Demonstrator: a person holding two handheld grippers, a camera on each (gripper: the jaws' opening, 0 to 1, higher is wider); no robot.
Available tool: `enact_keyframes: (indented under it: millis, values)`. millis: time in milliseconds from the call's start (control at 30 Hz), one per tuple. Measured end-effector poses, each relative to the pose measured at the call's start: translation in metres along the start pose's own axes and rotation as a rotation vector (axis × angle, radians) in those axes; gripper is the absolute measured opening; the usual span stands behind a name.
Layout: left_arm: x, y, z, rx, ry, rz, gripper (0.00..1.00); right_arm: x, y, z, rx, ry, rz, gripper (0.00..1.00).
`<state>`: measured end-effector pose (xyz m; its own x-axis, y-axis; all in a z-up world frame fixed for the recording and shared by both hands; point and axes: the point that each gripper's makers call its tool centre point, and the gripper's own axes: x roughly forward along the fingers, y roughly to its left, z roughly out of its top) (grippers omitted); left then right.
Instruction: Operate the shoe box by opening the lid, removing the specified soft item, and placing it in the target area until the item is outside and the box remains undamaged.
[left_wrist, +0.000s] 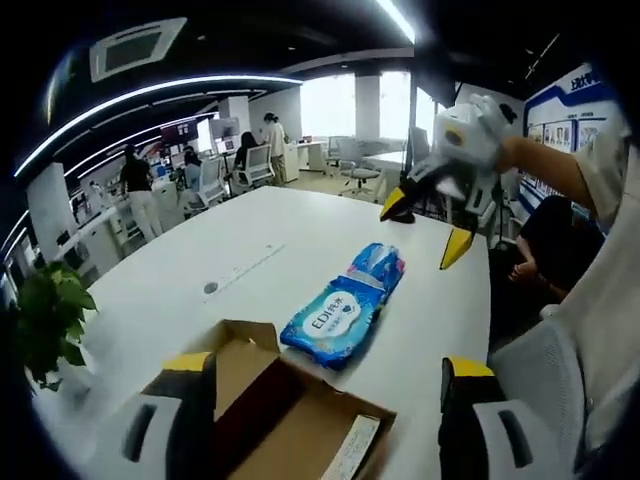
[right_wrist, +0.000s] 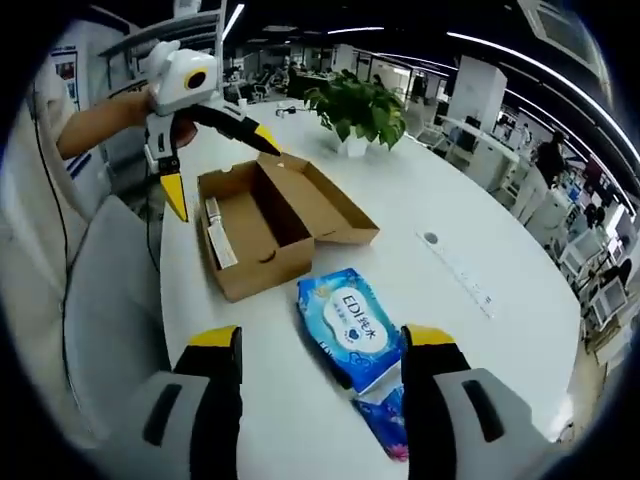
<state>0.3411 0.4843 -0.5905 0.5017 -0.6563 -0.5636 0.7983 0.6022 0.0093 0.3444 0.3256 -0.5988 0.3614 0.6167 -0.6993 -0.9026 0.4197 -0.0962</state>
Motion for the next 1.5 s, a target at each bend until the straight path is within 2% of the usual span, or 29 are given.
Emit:
enact_keyframes:
  millis: [433, 733, 1100, 1367, 1500]
  values:
    - [-0.049, 0.023, -0.018, -0.083, -0.056, 0.111, 1.00, 0.031, 0.033, 0.032, -0.120, 0.002, 0.100, 0.61]
    - [-0.078, 0.033, -0.035, -0.115, -0.056, 0.176, 1.00, 0.048, 0.047, 0.044, -0.195, 0.024, 0.160, 0.61]
    - [-0.106, 0.049, -0.051, -0.150, -0.067, 0.233, 1.00, 0.067, 0.059, 0.051, -0.259, 0.053, 0.223, 0.60]
    - [-0.122, 0.053, -0.063, -0.173, -0.076, 0.271, 1.00, 0.083, 0.076, 0.047, -0.328, 0.102, 0.314, 0.59]
    - [-0.128, 0.055, -0.067, -0.188, -0.082, 0.284, 1.00, 0.090, 0.080, 0.048, -0.346, 0.113, 0.338, 0.58]
